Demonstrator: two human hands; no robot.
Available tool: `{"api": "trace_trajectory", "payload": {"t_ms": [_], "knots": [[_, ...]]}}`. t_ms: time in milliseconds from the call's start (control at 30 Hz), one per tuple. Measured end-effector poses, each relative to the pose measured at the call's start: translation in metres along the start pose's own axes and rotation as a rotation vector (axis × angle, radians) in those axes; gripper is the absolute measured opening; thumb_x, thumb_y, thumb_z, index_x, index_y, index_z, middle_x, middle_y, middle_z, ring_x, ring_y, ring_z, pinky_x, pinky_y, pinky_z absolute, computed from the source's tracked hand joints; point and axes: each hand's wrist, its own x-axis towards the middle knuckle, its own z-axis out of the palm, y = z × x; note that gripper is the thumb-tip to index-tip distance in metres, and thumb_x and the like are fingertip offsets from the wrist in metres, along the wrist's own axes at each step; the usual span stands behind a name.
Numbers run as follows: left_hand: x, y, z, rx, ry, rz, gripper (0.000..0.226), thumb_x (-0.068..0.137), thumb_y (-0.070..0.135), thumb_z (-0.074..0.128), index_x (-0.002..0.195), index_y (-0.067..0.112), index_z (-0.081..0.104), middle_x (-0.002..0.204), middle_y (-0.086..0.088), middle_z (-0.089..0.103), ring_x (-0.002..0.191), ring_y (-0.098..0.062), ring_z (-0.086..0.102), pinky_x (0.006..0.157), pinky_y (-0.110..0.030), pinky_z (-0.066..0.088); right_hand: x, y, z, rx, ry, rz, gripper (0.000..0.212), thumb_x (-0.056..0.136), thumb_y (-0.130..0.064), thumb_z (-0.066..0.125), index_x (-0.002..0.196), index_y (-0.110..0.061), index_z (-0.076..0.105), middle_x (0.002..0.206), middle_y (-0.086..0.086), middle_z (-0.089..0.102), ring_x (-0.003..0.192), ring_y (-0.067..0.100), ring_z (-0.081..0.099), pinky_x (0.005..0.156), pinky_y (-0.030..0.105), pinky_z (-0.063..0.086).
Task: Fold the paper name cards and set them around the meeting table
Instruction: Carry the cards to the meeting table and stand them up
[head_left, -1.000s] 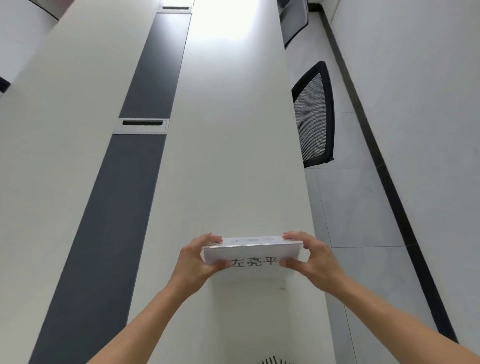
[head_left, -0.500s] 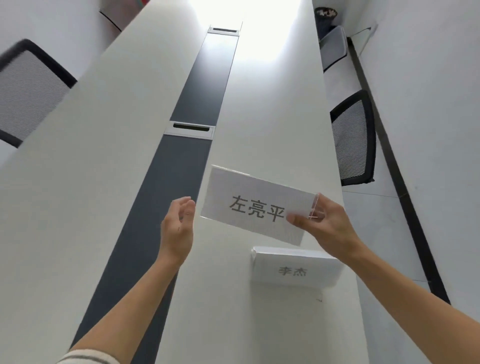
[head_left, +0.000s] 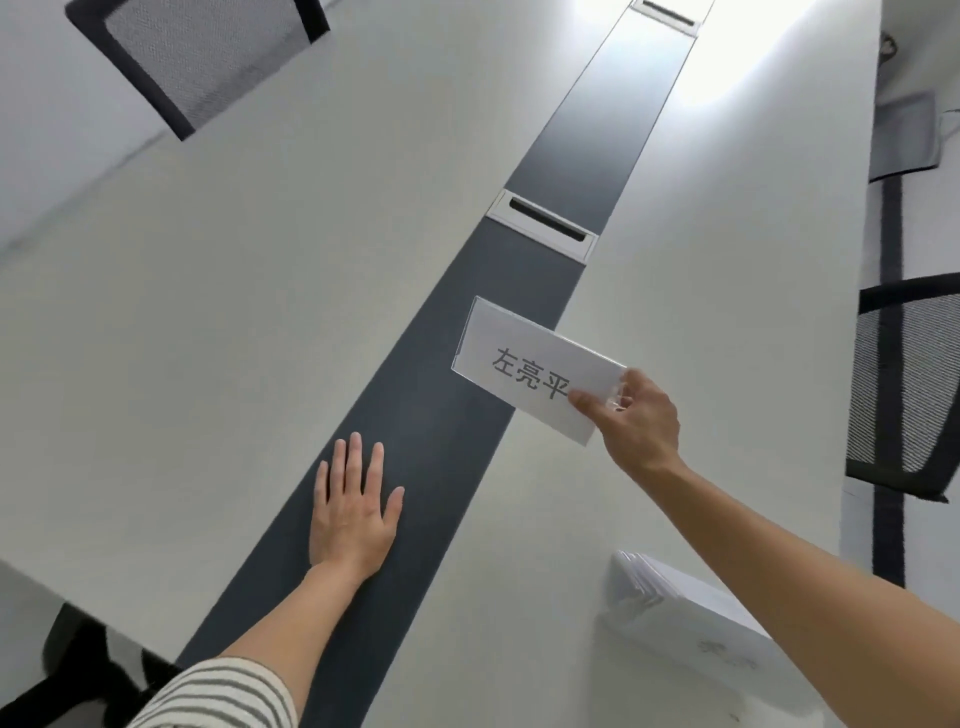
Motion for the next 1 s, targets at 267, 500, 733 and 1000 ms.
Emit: {"api": "trace_trajectory", "payload": {"t_ms": [267, 500, 733, 1000], "knots": [[0.002, -0.001, 0.006, -0.001, -0.023, -0.012, 0.07, 0.092, 0.05, 0.03, 0.151, 0.013, 0.022, 0.16, -0.017, 0.019, 0.148, -0.031, 0.016, 0.116, -0.05, 0.019, 0.08, -0.026, 0.069, 0.07, 0.007, -0.017, 0.04, 0.072, -0.04, 0.078, 0.104, -0.022, 0.06, 0.102, -0.002, 0.069, 0.097, 0.025, 0.065, 0.087, 0.042, 0.052], [0.003, 0.0, 0.006, 0.012, -0.041, -0.007, 0.07, 0.091, 0.049, 0.033, 0.15, 0.011, 0.024, 0.158, -0.018, 0.023, 0.147, -0.032, 0.018, 0.114, -0.051, 0.021, 0.1, -0.013, 0.087, -0.06, -0.037, 0.011, 0.045, 0.076, -0.033, 0.076, 0.116, -0.022, 0.058, 0.113, 0.003, 0.065, 0.095, 0.02, 0.056, 0.08, 0.027, 0.041], [0.003, 0.0, 0.005, 0.018, -0.026, -0.002, 0.068, 0.091, 0.048, 0.034, 0.148, 0.011, 0.03, 0.157, -0.018, 0.026, 0.146, -0.033, 0.022, 0.114, -0.051, 0.022, 0.109, -0.015, 0.084, -0.327, -0.004, -0.206, 0.045, 0.087, -0.035, 0.062, 0.13, -0.027, 0.054, 0.13, 0.002, 0.061, 0.112, 0.028, 0.057, 0.095, 0.043, 0.045], [0.003, 0.0, 0.006, 0.013, -0.01, -0.004, 0.068, 0.091, 0.049, 0.032, 0.148, 0.011, 0.031, 0.157, -0.018, 0.026, 0.145, -0.033, 0.024, 0.115, -0.051, 0.022, 0.118, -0.017, 0.078, -0.392, -0.09, -0.191, 0.049, 0.088, -0.038, 0.061, 0.134, -0.028, 0.049, 0.131, 0.003, 0.059, 0.116, 0.028, 0.054, 0.091, 0.042, 0.046]]}}
